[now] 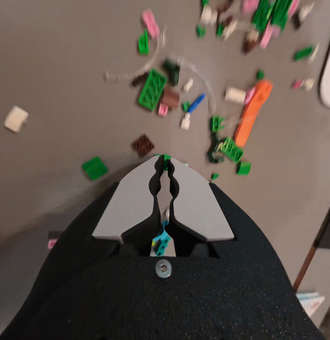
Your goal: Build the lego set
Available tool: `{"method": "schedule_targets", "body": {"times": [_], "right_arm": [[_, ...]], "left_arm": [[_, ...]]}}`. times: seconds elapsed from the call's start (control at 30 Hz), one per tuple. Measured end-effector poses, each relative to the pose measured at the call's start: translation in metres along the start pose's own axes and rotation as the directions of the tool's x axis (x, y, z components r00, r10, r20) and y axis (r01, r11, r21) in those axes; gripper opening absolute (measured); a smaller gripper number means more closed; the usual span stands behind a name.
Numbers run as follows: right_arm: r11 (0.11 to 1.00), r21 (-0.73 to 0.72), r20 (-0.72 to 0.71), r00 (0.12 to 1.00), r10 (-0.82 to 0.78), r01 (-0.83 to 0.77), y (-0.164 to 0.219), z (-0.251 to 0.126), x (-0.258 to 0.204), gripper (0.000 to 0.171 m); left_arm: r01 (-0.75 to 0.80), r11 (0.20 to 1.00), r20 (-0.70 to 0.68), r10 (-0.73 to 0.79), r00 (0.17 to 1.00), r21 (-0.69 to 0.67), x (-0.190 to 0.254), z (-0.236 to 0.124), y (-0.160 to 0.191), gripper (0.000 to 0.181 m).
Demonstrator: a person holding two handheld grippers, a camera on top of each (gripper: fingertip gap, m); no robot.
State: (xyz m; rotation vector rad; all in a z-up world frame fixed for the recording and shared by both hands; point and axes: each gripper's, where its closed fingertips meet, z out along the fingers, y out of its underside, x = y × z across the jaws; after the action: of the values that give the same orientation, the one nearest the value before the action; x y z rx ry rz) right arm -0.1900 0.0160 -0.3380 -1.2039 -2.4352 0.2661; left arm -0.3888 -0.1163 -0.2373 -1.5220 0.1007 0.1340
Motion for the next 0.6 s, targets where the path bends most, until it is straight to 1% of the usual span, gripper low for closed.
{"method": "schedule_targets", "body": {"times": [0.03, 0.13, 0.23, 0.3, 0.4, 0.53, 0.6], "right_arm": [[1.0, -0.016, -0.004, 1.0, 0.024, -0.024, 0.008, -0.001, -0.001, 0.004], [0.996, 0.026, 0.003, 0.997, 0.082, -0.083, 0.013, -0.003, -0.002, 0.005], [0.996, 0.038, -0.033, 0.996, 0.088, -0.087, 0.013, -0.005, 0.001, 0.016], [0.995, 0.069, -0.095, 0.992, 0.078, -0.071, 0.009, -0.009, 0.007, 0.022], [0.976, 0.191, -0.177, 0.974, 0.143, -0.109, -0.002, -0.021, 0.016, 0.023], [0.901, 0.4, -0.246, 0.927, 0.283, -0.168, -0.012, -0.038, 0.019, 0.027], [0.874, 0.448, -0.252, 0.912, 0.324, -0.187, -0.012, -0.041, 0.016, 0.027]], "left_arm": [[-0.007, 1.0, 0.003, 0.007, 1.0, 0.0, 0.0, 0.0, 0.0, 0.016], [-0.011, 1.0, 0.0, 0.011, 1.0, -0.001, 0.001, 0.0, 0.0, 0.016], [-0.016, 1.0, -0.004, 0.016, 1.0, 0.005, 0.002, 0.0, 0.0, 0.016], [-0.021, 1.0, -0.001, 0.021, 1.0, 0.013, 0.002, -0.001, -0.001, 0.016], [-0.026, 0.999, 0.026, 0.025, 0.999, 0.028, -0.002, -0.003, -0.003, 0.016], [0.004, 0.999, 0.059, -0.007, 0.998, 0.048, -0.01, -0.005, -0.005, 0.016], [0.028, 0.998, 0.056, -0.031, 0.998, 0.048, -0.012, -0.005, -0.005, 0.015]]}}
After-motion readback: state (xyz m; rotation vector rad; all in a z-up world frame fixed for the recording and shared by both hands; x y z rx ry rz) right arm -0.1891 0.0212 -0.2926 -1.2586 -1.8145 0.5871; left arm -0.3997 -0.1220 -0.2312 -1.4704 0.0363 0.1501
